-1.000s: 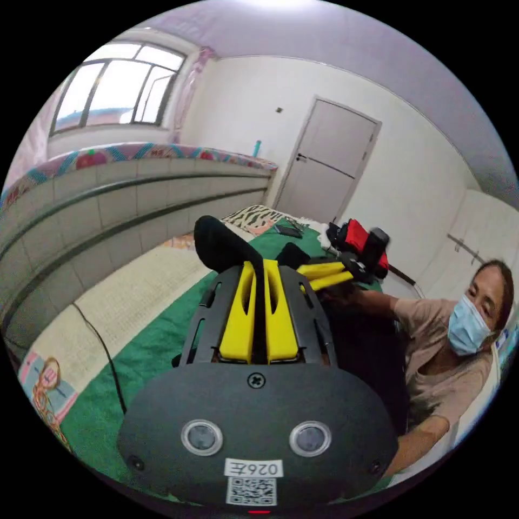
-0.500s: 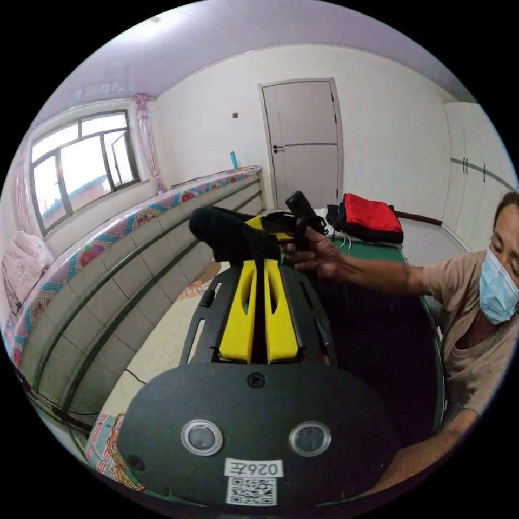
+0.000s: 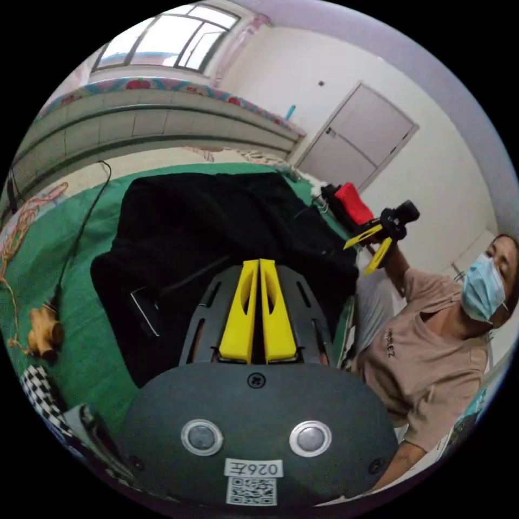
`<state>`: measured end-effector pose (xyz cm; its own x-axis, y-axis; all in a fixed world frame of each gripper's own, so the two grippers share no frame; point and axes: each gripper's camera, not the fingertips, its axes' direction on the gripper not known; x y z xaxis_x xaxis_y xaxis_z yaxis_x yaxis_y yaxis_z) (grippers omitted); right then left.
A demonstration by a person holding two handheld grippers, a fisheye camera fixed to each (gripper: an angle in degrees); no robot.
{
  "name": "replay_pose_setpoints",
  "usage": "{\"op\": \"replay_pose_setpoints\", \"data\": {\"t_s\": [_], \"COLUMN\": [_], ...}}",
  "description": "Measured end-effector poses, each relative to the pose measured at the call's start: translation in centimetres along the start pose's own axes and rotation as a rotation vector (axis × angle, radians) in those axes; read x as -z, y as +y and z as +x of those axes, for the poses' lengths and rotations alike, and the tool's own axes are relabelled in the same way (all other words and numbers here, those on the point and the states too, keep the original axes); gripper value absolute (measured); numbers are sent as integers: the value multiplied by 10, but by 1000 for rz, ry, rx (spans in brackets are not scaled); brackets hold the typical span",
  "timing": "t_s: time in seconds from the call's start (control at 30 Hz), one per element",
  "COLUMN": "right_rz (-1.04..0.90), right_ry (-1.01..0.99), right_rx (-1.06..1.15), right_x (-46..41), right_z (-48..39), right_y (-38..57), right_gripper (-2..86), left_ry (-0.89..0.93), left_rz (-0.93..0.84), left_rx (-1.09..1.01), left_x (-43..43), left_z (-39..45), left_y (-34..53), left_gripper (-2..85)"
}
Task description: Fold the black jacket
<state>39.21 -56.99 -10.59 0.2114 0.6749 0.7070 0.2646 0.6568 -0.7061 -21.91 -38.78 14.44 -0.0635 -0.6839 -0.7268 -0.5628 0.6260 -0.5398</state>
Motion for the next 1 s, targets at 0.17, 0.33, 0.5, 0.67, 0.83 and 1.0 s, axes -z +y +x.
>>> {"op": "replay_pose_setpoints", "data": {"t_s": [0.17,0.33,0.5,0.67,0.83,1.0], "right_rz": [43,256,114,220,322,433], "right_ry": [95,-272,-115,-397,-300,-149], "right_rx": [-364,-586,-548,-667,-837,-701], "right_x": [-2,-21,-62,-47,-11,22], "right_z": [4,21,-2,12,3,-38], "right_y": [-12,-16,-31,15,82,62], "right_gripper": [113,144,112,27,85,124], "left_ry": [252,270,561,609,-22,-3], "left_rz": [300,172,-1,109,140,-67], "left_rx": [226,356,142,50,138,24], "left_x": [12,-45,-94,-72,-40,-87], "left_z": [-12,-7,17,20,24,48], "left_y": [38,56,51,55,82,77], "left_gripper": [50,53,-4,-4,123,150]}}
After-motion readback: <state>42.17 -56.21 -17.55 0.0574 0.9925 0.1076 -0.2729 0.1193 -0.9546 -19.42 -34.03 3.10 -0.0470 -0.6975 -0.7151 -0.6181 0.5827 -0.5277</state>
